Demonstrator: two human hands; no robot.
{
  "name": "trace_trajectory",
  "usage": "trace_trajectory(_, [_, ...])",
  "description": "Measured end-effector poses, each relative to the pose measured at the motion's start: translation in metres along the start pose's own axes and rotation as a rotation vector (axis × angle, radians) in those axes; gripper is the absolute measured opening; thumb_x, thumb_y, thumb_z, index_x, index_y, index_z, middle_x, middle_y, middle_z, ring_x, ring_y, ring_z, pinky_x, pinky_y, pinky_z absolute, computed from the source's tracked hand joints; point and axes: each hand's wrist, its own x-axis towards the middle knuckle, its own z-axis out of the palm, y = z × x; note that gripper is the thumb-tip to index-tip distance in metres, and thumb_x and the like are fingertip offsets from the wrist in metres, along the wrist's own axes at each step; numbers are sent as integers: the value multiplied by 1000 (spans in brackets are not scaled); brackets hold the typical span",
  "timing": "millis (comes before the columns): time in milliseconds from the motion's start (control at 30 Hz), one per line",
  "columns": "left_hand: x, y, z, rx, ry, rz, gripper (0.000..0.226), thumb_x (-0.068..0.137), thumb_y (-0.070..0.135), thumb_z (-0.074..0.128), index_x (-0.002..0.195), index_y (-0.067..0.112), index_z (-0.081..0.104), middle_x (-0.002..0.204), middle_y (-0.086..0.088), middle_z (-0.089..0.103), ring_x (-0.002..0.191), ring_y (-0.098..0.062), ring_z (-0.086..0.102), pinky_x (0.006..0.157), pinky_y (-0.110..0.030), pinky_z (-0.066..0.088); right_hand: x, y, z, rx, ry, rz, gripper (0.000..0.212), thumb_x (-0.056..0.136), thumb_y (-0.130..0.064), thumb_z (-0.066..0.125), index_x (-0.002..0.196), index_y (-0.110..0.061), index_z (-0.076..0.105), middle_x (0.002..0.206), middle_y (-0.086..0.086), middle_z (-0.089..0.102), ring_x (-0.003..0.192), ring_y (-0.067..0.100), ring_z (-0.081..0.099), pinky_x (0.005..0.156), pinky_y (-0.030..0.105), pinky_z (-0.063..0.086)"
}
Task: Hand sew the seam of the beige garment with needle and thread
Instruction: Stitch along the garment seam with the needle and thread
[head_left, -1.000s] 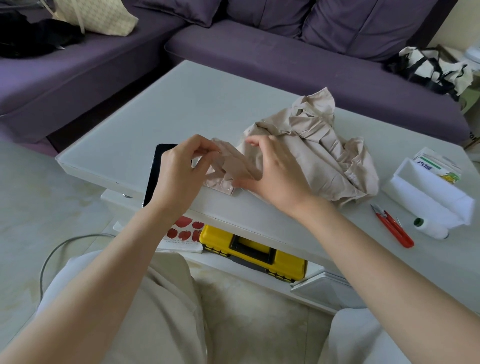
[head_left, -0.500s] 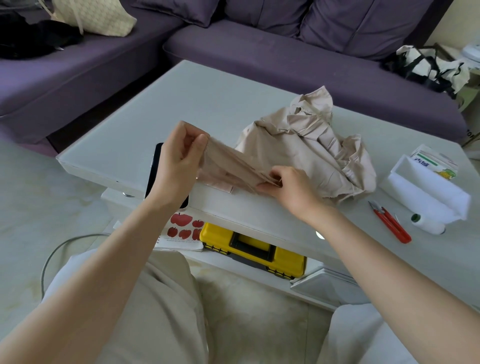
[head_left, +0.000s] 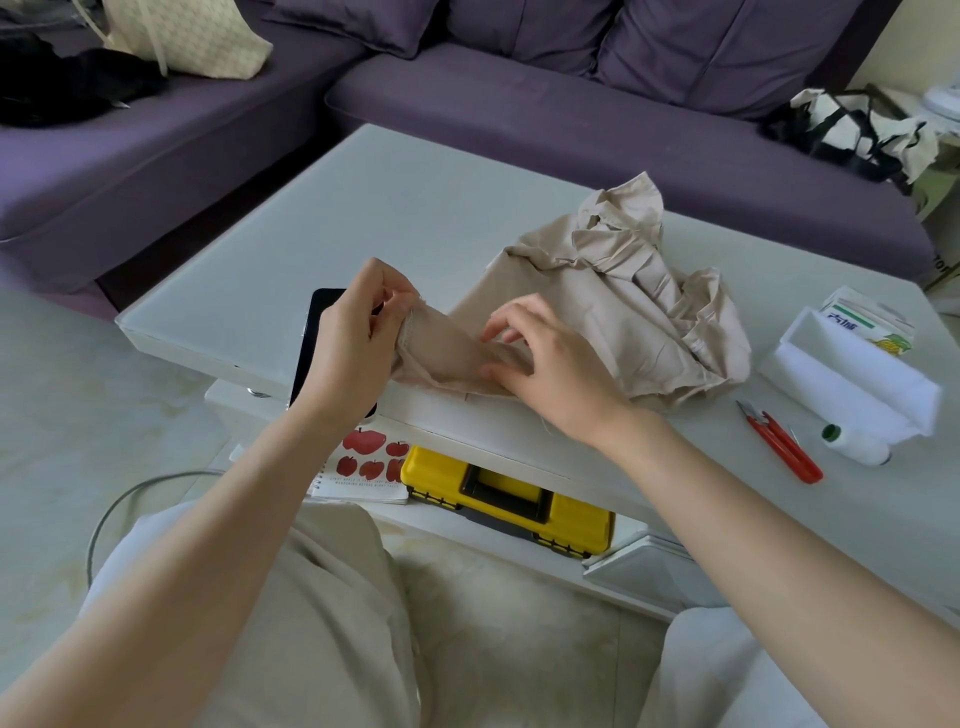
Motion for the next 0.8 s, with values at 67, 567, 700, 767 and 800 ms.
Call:
trace_trajectory(67, [0, 1, -1, 1, 14, 7, 30, 97, 5, 44, 82, 31, 49, 79, 11, 57, 72, -7, 52, 63, -15, 41, 3, -1, 2, 18, 20, 1, 16, 84, -21, 70, 93, -11, 62, 106, 0, 54, 91, 13, 58, 79, 35, 50])
trace_trajectory(567, [-5, 1, -10, -93, -23, -9, 32, 94, -1, 46, 85, 29, 53, 82, 7, 57, 74, -9, 54, 62, -14, 41, 9, -9, 3, 51, -90, 104, 25, 100, -31, 43, 103, -7, 52, 88, -1, 57, 83, 17, 55, 69, 29, 44])
trace_trajectory(700, [-6, 2, -10, -108, -32, -19, 31, 93, 0, 50, 85, 29, 54, 83, 11, 58, 70, -1, 54, 60, -11, 41, 11, -19, 4, 171, -178, 133, 53, 85, -52, 55, 122, -16, 44, 109, -11, 50, 93, -2, 51, 72, 7, 42])
trace_trajectory(767, [-6, 2, -11, -107, -28, -17, 31, 92, -1, 52, 83, 29, 54, 85, 9, 60, 73, -2, 56, 63, -11, 44, 13, -21, 4, 258, -206, 167, 70, 77, -53, 64, 130, -17, 36, 113, -13, 47, 92, -9, 48, 75, 7, 42])
trace_trajectory(800, [-7, 2, -11, -99, -28, -13, 32, 92, -2, 53, 82, 29, 54, 86, 8, 61, 75, -5, 57, 65, -12, 45, 13, -21, 5, 260, -203, 173, 75, 77, -50, 69, 134, -17, 34, 113, -13, 48, 90, -9, 48, 77, 10, 44])
